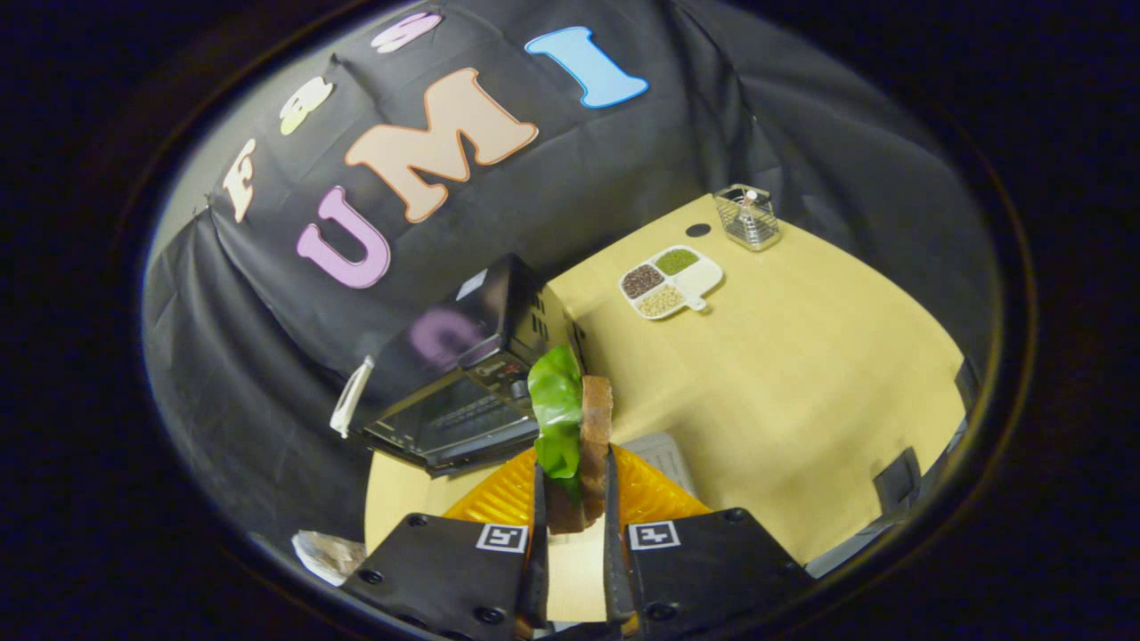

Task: Open the toaster oven, put the food inside, and close the toaster oven door.

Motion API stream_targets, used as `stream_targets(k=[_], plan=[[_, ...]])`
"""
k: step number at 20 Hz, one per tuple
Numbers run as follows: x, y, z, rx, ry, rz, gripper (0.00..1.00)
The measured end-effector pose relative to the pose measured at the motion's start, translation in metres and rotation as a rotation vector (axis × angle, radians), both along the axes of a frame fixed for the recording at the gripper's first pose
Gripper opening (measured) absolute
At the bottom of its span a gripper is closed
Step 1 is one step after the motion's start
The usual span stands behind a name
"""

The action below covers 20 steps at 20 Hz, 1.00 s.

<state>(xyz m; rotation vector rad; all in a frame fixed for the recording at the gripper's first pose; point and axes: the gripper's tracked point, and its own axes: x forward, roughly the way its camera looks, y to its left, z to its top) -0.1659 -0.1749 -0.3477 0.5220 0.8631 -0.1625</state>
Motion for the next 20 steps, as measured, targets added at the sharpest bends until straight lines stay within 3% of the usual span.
stream_targets(k=[9,20], plan=[[0.003,0.068,-0.008,0.136,0.018,0.025,0.27],[0.024,0.161,-0.046,0.321,0.048,0.0,0.27]])
